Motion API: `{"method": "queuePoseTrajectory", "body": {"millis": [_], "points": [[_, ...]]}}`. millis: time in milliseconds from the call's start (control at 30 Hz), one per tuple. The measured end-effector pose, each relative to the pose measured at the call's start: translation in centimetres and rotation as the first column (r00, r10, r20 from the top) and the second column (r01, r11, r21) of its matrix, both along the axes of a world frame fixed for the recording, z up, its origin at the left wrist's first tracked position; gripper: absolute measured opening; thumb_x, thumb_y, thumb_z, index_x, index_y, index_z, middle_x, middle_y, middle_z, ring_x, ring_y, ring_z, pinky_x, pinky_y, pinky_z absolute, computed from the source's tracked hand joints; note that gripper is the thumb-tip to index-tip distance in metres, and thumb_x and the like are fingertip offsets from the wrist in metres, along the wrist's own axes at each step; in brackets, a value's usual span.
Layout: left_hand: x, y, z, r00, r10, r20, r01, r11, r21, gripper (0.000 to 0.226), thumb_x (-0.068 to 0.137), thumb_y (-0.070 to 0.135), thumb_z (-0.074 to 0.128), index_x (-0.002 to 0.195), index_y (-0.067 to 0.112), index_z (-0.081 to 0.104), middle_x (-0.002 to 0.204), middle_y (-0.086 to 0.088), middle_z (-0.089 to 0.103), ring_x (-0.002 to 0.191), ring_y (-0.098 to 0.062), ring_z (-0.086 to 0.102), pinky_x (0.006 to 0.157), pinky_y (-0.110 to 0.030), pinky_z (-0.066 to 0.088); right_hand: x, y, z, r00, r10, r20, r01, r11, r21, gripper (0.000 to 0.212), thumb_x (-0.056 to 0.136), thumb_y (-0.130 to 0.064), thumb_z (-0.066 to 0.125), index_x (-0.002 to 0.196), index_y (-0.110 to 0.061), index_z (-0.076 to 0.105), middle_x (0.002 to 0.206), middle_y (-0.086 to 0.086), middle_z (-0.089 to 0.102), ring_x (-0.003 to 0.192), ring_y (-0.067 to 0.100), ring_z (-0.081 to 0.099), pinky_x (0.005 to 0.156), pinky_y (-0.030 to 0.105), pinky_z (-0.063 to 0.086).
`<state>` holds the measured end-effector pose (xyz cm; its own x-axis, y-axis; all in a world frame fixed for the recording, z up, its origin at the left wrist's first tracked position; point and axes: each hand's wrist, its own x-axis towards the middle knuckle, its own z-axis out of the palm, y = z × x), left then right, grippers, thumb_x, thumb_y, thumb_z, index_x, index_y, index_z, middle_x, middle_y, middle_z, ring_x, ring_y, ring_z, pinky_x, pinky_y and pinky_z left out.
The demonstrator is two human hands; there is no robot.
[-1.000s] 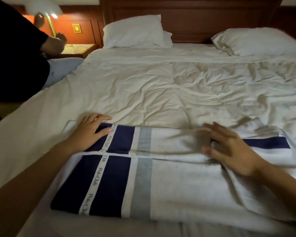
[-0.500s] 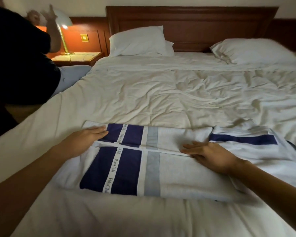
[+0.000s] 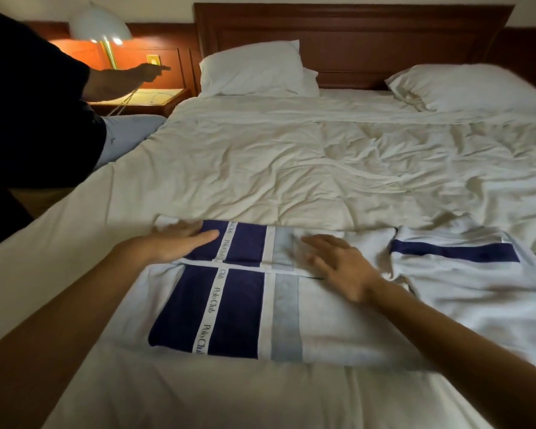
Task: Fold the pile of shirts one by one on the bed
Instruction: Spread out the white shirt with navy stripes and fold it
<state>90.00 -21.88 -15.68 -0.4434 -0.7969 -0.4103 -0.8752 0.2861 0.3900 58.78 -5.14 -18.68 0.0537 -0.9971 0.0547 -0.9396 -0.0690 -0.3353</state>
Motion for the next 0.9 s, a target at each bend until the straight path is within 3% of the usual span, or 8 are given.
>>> {"method": "queuePoseTrajectory", "body": {"millis": [33,100,200,333,533,633,800,900], "points": [[-1.3,0.3,-1.4,1.000,-0.014,0.024,0.016,0.997,-0.080,0.084,0.082,0.088,0.023,0.154,0.049,0.005,0.164,0.018,-0.002,0.153,-0.012,-0.004,0.122,-0.045,-0.008,1.5,-0.9,-1.0,0.985,0.026,-0.170,-0.011,0.996,0.087,0.053,0.104,-0.044,0.031,0.156,-0.033,0.024,0.163,0.001,0.020,0.149,0.027,0.017,0.119,0.045,0.023],[-3.4,0.9,-4.6,0.996,-0.066,0.061,0.077,0.980,-0.183,0.070,0.086,0.085,0.015,0.145,0.061,-0.014,0.164,0.012,-0.021,0.152,-0.021,-0.019,0.121,-0.051,-0.012,3.9,-2.2,-2.9,0.958,-0.002,-0.286,0.055,0.983,0.175,0.059,0.102,-0.053,0.021,0.157,-0.040,0.003,0.167,0.002,-0.006,0.151,0.035,-0.008,0.121,0.054,0.007],[-3.1,0.2,-7.4,0.996,-0.067,0.064,0.082,0.957,-0.277,0.074,0.073,0.095,0.004,0.136,0.069,-0.023,0.159,0.019,-0.029,0.149,-0.018,-0.025,0.121,-0.048,-0.015,5.2,-2.5,-4.4,0.975,-0.118,-0.189,0.149,0.976,0.157,0.065,0.089,-0.072,0.003,0.151,-0.054,-0.009,0.166,0.005,-0.010,0.150,0.037,-0.016,0.117,0.056,-0.003],[-2.2,-1.8,-7.8,0.995,-0.053,0.082,0.077,0.942,-0.325,0.083,0.064,0.101,0.000,0.137,0.068,-0.022,0.159,0.020,-0.028,0.149,-0.012,-0.024,0.121,-0.044,-0.014,4.6,-1.4,-4.5,0.995,-0.064,-0.075,0.076,0.981,0.178,0.067,0.074,-0.091,-0.002,0.137,-0.072,-0.012,0.165,-0.005,-0.014,0.148,0.031,-0.025,0.116,0.054,-0.013],[1.0,-0.8,-7.4,0.983,0.098,0.158,-0.008,0.873,-0.488,0.069,0.088,0.081,0.011,0.151,0.057,-0.008,0.166,0.007,-0.015,0.153,-0.022,-0.016,0.120,-0.053,-0.010,5.0,0.0,-4.5,0.989,-0.140,-0.046,0.144,0.982,0.122,0.075,0.076,-0.088,-0.006,0.146,-0.063,-0.006,0.166,-0.007,-0.008,0.151,0.030,-0.017,0.120,0.047,-0.010],[3.7,0.5,-6.7,0.937,0.262,0.232,-0.105,0.842,-0.529,0.063,0.097,0.066,0.024,0.155,0.050,0.005,0.167,-0.009,-0.005,0.151,-0.035,0.004,0.119,-0.056,0.012,5.9,1.0,-4.8,0.943,-0.320,-0.094,0.323,0.946,0.020,0.074,0.086,-0.078,-0.004,0.154,-0.048,0.001,0.166,0.000,0.003,0.151,0.038,-0.005,0.122,0.051,-0.002],[4.8,2.2,-5.3,0.898,0.429,0.093,-0.338,0.810,-0.480,0.060,0.095,0.068,0.031,0.150,0.044,0.025,0.147,-0.021,0.037,0.126,-0.041,0.042,0.103,-0.050,0.036,6.6,1.2,-4.4,0.914,-0.390,-0.113,0.397,0.917,0.045,0.073,0.091,-0.073,-0.001,0.156,-0.040,0.001,0.166,0.007,-0.001,0.151,0.039,-0.009,0.121,0.056,-0.004],[4.6,3.1,-4.7,0.899,0.398,-0.181,-0.437,0.844,-0.311,0.052,0.098,0.058,0.044,0.146,0.039,0.039,0.138,-0.015,0.056,0.118,-0.041,0.055,0.099,-0.045,0.043,6.9,1.5,-4.0,0.901,-0.411,-0.135,0.424,0.903,0.077,0.072,0.091,-0.074,0.002,0.156,-0.041,-0.001,0.166,0.008,-0.004,0.149,0.043,-0.012,0.119,0.059,-0.007]]}}
